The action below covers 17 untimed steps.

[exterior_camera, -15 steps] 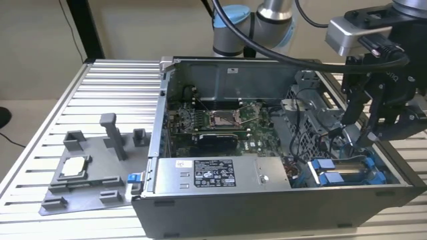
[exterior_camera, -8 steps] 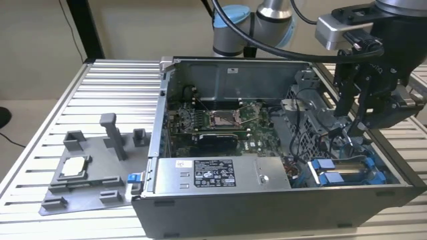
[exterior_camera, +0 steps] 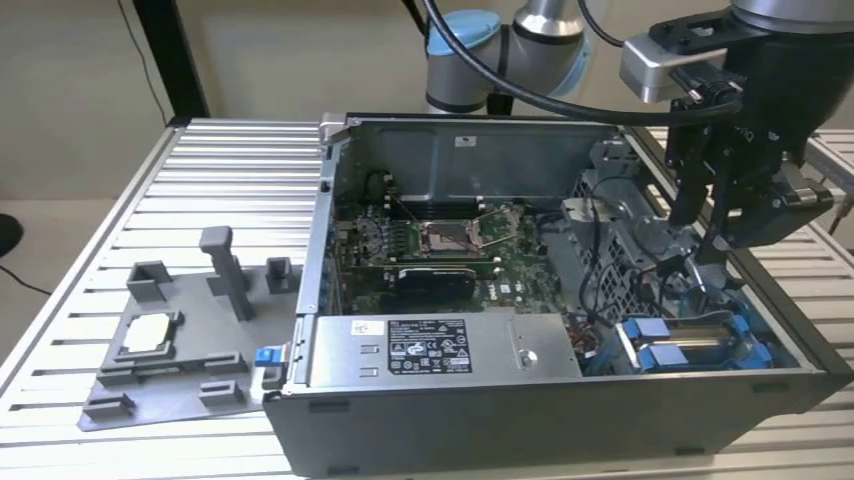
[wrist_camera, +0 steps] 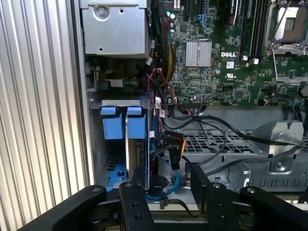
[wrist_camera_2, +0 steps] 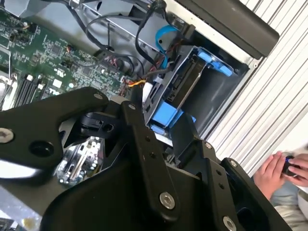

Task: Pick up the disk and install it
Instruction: 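Insert the first disk wire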

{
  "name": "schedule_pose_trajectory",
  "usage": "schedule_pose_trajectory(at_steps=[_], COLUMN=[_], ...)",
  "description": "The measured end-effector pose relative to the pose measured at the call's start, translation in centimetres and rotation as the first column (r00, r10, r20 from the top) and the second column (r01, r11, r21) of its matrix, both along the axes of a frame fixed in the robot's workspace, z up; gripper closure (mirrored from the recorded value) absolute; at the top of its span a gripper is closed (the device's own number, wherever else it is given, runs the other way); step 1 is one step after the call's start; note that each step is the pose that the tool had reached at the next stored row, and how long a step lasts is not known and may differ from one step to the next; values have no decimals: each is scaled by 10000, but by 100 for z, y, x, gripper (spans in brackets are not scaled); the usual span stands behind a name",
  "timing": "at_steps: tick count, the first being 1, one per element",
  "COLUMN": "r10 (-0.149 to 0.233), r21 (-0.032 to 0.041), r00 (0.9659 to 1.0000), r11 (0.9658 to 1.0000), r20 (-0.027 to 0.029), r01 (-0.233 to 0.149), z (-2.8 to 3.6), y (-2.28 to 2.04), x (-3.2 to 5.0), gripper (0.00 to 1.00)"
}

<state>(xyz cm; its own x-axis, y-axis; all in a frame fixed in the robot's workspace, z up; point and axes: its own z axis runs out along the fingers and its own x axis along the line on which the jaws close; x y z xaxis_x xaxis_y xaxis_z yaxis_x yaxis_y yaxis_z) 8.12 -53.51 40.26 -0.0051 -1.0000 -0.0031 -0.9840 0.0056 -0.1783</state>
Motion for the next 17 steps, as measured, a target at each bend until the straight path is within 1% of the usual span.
schedule_pose_trajectory(at_steps=[2,3,4,8,10,11,13,17], r10=[40,46,49,63,62,61,62,64], r21=[2,4,3,5,2,3,1,1], r00=[9999,9997,9996,9988,9980,9977,9970,9960], r11=[10000,10000,10000,10000,10000,10000,10000,10000], r20=[158,229,283,492,625,678,765,893], r01=[-40,-47,-49,-63,-62,-62,-62,-65], z=[-12,-24,-35,-92,-114,-127,-156,-223], y=[6,9,14,21,24,27,35,59], x=[-5,-15,-30,-142,-182,-196,-217,-231], gripper=[0,0,0,0,0,0,0,0])
